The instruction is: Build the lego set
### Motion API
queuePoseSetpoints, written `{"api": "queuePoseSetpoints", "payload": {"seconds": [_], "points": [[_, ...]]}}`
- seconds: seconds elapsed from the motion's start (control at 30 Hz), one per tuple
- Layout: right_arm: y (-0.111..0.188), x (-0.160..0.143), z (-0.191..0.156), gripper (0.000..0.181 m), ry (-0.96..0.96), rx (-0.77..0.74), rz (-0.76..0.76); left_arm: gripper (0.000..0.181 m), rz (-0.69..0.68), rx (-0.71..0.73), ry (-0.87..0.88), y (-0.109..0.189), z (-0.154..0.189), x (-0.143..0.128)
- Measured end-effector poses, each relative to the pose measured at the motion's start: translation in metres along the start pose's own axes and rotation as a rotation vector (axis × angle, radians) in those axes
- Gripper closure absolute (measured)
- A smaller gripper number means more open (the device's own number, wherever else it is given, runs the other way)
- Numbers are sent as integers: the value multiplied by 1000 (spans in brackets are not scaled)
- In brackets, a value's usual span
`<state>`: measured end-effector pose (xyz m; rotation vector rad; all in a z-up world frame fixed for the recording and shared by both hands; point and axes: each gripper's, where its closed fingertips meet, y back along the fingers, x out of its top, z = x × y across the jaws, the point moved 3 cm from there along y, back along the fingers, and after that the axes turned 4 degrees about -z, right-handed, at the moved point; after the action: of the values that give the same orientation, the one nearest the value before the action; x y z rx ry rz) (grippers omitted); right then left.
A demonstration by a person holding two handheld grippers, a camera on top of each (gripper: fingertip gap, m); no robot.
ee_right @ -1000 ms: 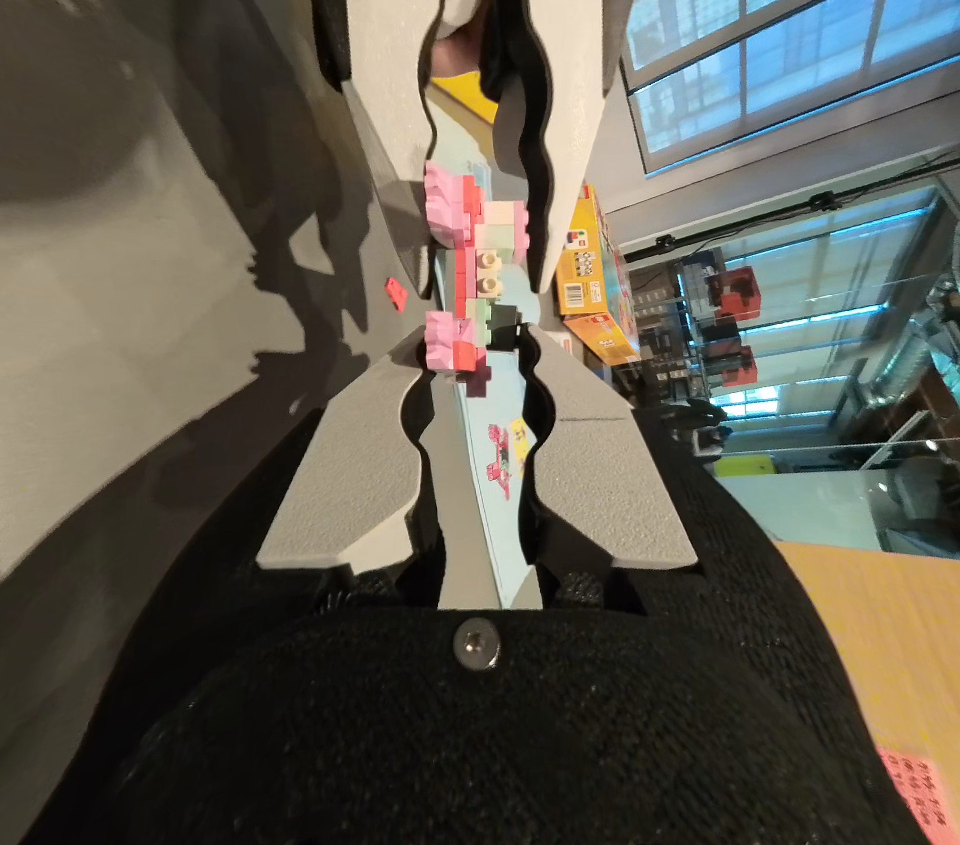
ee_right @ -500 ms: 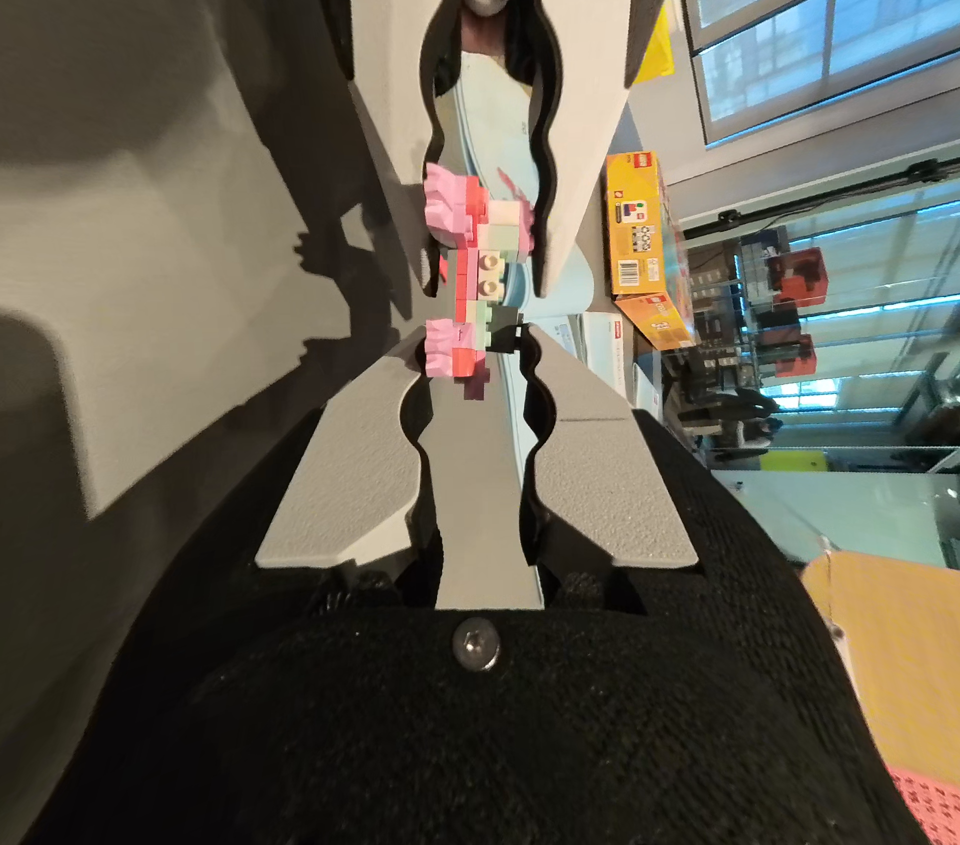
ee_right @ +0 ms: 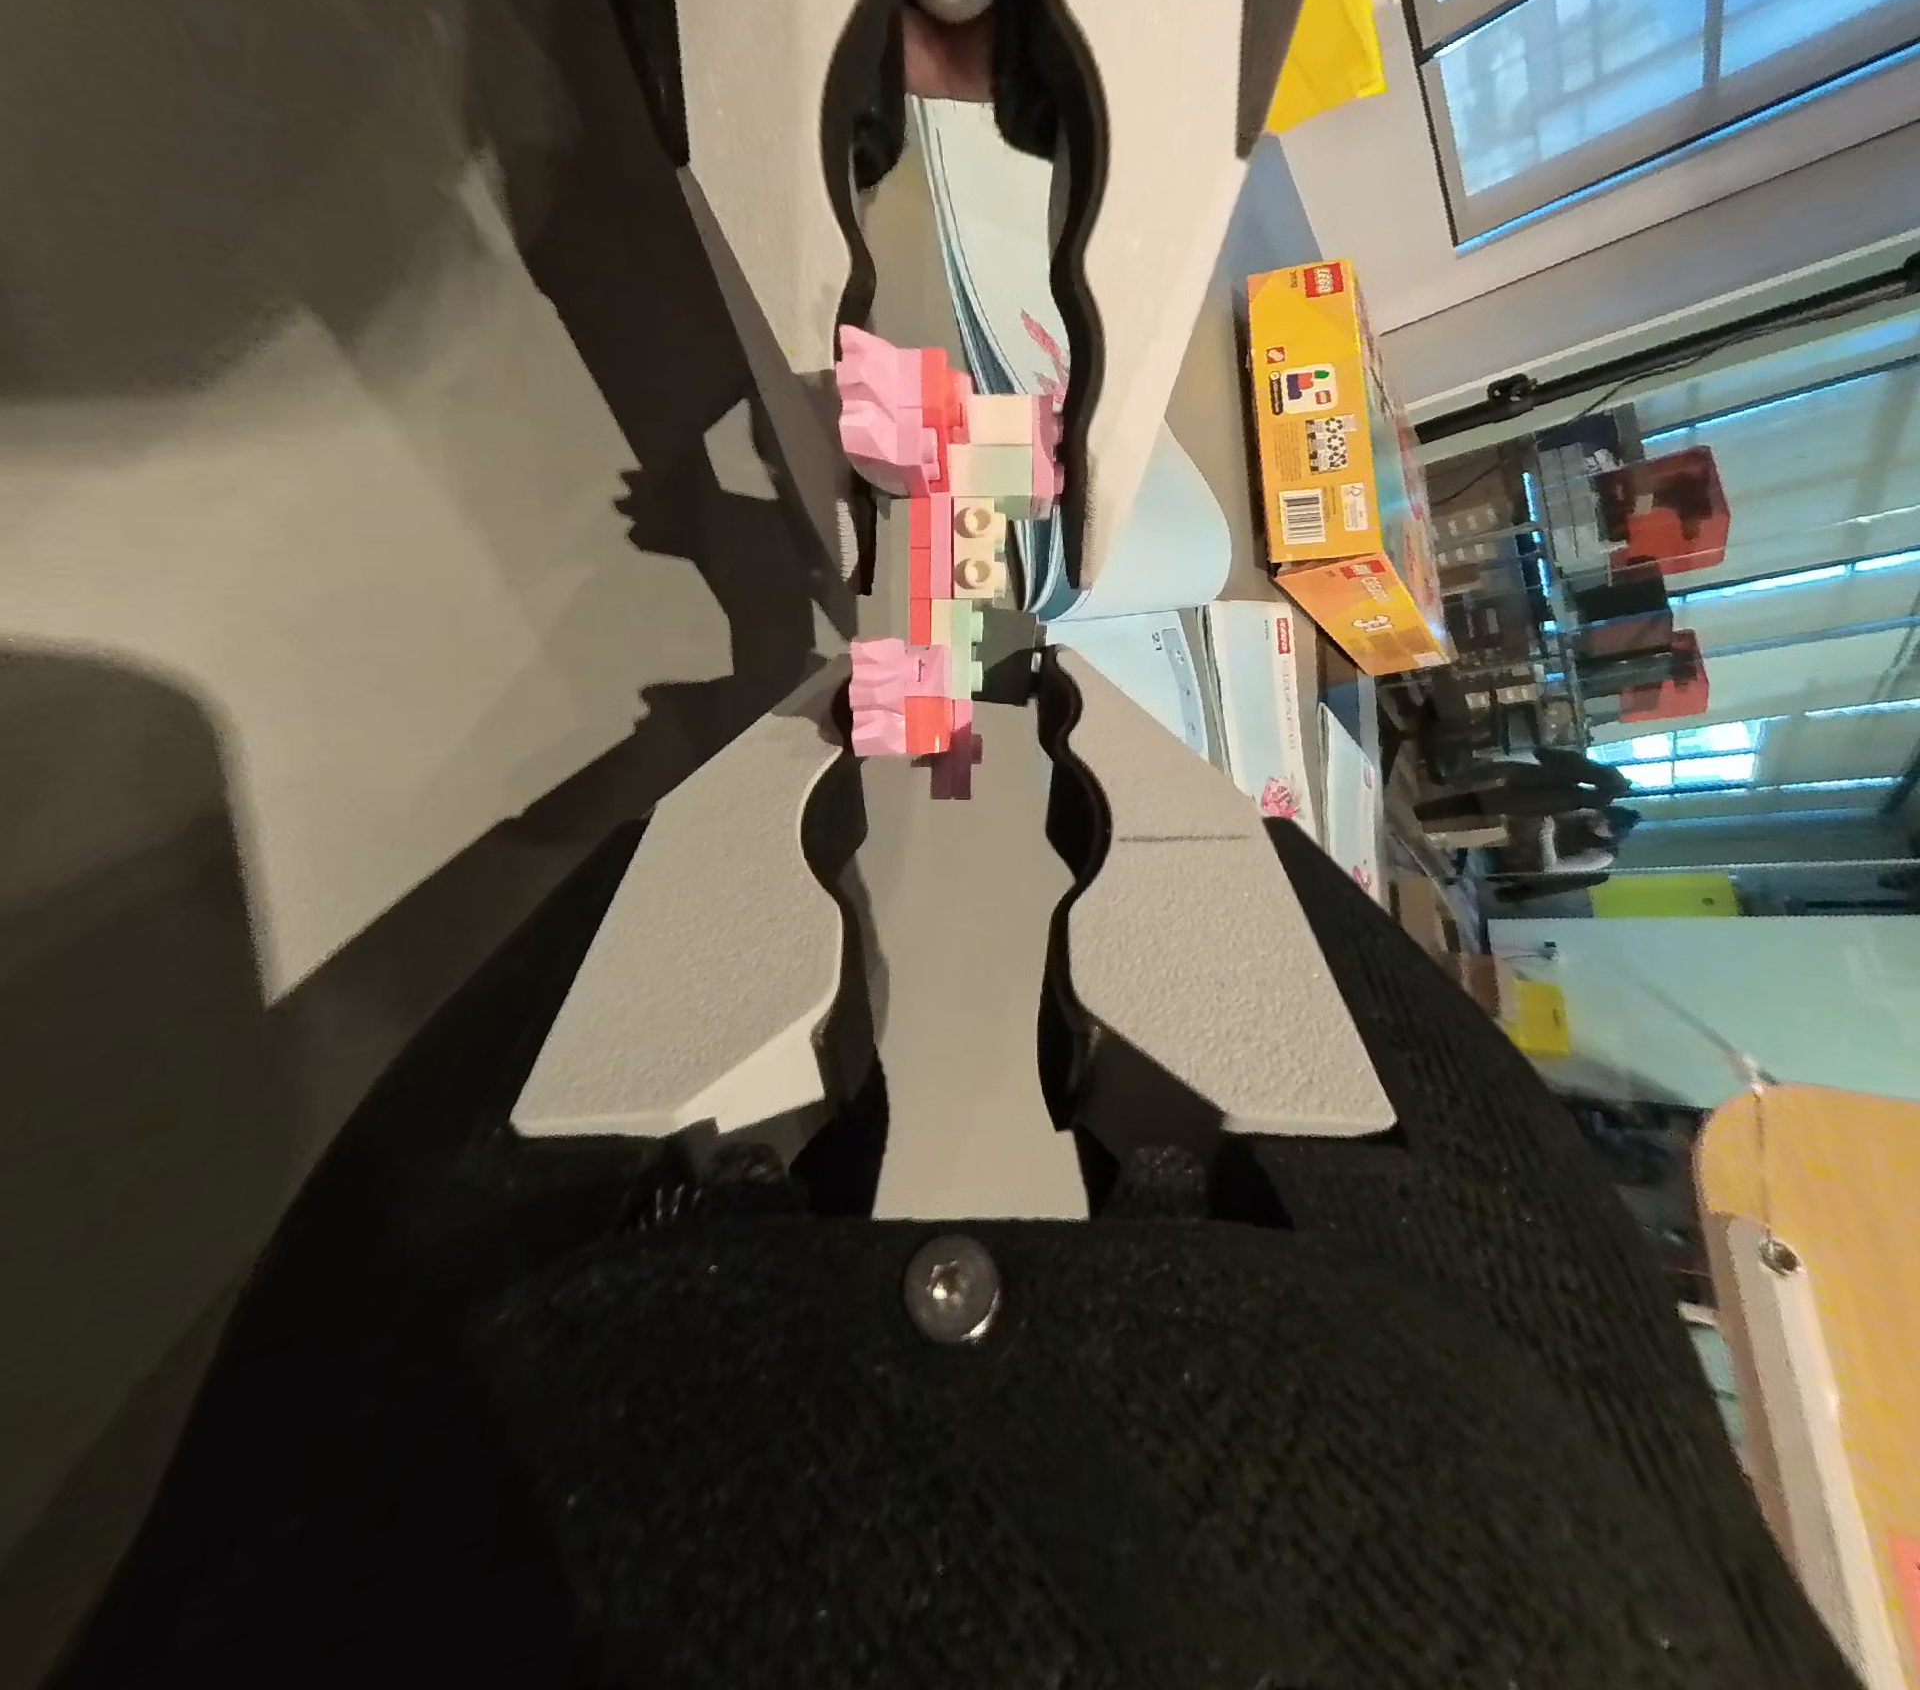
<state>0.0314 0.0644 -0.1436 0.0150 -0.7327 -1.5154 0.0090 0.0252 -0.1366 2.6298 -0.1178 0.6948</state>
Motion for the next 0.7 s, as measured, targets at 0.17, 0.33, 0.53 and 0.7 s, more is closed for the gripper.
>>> {"api": "queuePoseSetpoints", "payload": {"seconds": [0.17, 0.33, 0.53, 0.7], "points": [[-2, -2, -4, 149, 56, -7, -27, 147, -1, -11, -3, -1, 3, -1], [-6, -3, -8, 147, 76, 2, -35, 147, 2, -20, -15, -2, 6, 0], [-6, -3, -8, 151, 72, 8, -23, 147, 7, -27, -8, -2, 7, 0], [-4, -2, -7, 151, 38, 31, -19, 147, 31, -31, 24, -1, 6, 2]]}}
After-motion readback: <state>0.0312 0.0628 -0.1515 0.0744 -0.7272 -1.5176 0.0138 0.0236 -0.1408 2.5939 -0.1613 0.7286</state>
